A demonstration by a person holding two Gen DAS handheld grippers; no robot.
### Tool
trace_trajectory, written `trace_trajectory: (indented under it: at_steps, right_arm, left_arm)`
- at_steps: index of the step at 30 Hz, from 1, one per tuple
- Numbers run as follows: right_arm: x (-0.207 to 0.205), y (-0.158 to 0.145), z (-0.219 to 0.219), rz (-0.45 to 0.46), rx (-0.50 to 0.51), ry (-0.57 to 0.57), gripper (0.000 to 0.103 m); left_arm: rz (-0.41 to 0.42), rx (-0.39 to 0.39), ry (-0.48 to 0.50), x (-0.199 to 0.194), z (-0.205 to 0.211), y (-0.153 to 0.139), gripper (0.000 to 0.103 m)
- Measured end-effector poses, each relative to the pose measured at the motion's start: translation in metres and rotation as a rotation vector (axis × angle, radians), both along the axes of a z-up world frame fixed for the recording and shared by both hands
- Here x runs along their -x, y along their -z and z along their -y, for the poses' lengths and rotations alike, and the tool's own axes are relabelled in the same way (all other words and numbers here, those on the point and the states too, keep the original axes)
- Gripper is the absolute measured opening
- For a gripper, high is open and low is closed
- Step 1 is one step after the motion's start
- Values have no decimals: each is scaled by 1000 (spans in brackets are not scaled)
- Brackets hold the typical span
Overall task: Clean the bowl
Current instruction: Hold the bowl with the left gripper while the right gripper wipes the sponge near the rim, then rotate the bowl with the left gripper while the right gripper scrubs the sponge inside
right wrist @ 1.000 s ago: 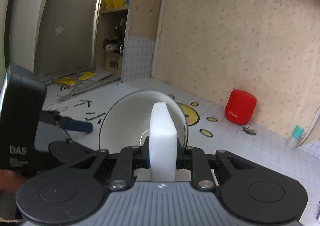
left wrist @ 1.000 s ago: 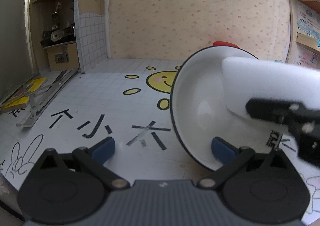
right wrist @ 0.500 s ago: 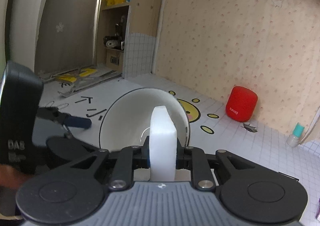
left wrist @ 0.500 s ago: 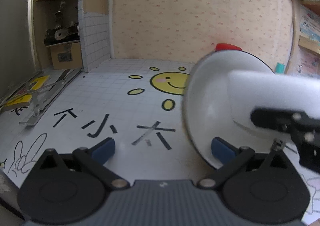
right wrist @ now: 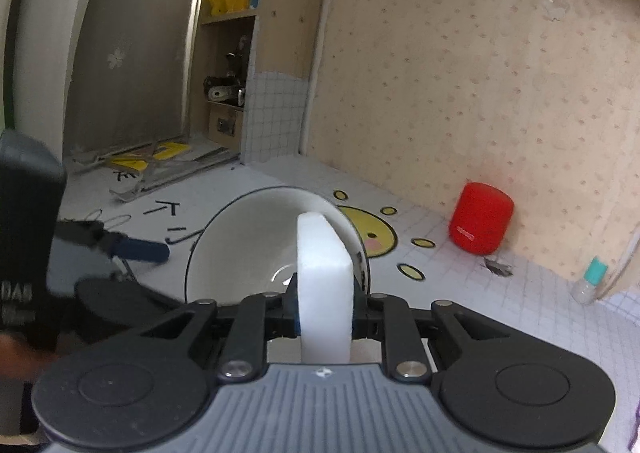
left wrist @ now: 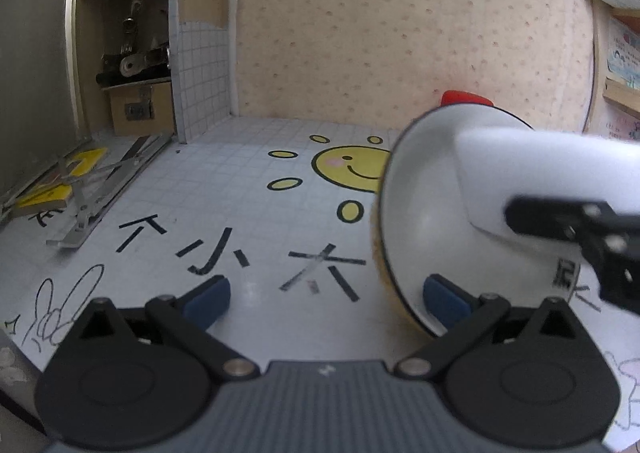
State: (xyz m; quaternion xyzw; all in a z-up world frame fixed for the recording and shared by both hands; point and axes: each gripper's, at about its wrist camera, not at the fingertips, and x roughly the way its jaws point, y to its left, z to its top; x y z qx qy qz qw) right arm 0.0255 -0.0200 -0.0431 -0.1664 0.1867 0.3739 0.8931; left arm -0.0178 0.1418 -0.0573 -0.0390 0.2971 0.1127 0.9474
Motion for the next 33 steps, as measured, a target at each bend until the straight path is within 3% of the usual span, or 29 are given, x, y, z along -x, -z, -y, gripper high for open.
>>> trace_trajectory:
  at_steps: [19, 27, 33]
  right_arm:
    - [12, 0, 0, -15, 37, -46, 18]
    - [16, -5, 2, 14, 11, -34, 19]
    - [11, -2, 0, -16, -5, -26, 18]
  left_arm:
    - [1, -13, 10, 2, -2, 1, 103]
    - [4, -13, 11, 3, -3, 0, 103]
    - [7, -14, 7, 4, -2, 1, 103]
